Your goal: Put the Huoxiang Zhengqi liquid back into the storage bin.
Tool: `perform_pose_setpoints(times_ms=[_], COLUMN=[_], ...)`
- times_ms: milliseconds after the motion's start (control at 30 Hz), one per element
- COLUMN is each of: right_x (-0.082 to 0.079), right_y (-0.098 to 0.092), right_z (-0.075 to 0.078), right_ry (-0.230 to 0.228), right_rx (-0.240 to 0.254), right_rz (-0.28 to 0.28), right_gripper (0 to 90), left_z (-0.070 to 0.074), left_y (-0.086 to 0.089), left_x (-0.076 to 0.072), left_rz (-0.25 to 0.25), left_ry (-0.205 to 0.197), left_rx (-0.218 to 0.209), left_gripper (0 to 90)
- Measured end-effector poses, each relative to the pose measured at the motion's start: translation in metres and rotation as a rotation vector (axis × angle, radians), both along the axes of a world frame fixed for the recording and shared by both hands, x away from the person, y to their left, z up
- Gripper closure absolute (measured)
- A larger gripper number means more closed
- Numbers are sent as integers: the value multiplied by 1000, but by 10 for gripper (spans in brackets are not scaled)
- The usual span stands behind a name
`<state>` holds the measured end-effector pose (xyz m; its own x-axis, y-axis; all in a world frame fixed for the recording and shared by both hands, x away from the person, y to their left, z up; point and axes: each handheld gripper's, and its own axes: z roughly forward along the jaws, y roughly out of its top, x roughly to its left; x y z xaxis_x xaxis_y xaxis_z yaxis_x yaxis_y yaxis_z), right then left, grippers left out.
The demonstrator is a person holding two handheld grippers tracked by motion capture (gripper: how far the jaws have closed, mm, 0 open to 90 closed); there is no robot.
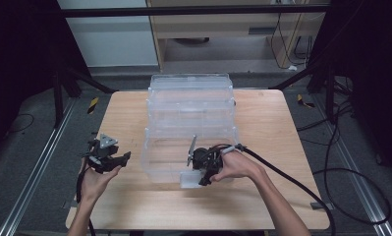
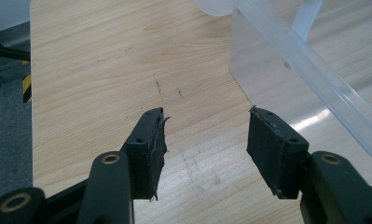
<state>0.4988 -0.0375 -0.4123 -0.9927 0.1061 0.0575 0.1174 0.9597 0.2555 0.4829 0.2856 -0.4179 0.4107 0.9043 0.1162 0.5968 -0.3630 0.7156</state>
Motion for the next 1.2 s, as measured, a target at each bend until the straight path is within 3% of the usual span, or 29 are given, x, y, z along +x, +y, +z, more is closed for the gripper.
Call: perform_pose_setpoints(times_ms=[467, 800, 1200], right_x=[-1, -1, -1], right_y=[-1, -1, 0], right_z=[0, 0, 0], right_ry=[-6, -7, -10], right_rx=[10, 11, 9], right_rz=[-9, -7, -10], right_gripper=[572, 575, 577], left_z=[5, 30, 57], left_y=[-2, -8, -22], left_x=[-1, 3, 18], left_rz=[-6, -41, -122], left_ry=[-14, -82, -124], left_rx=[3, -2, 2], left_gripper=[456, 452, 444])
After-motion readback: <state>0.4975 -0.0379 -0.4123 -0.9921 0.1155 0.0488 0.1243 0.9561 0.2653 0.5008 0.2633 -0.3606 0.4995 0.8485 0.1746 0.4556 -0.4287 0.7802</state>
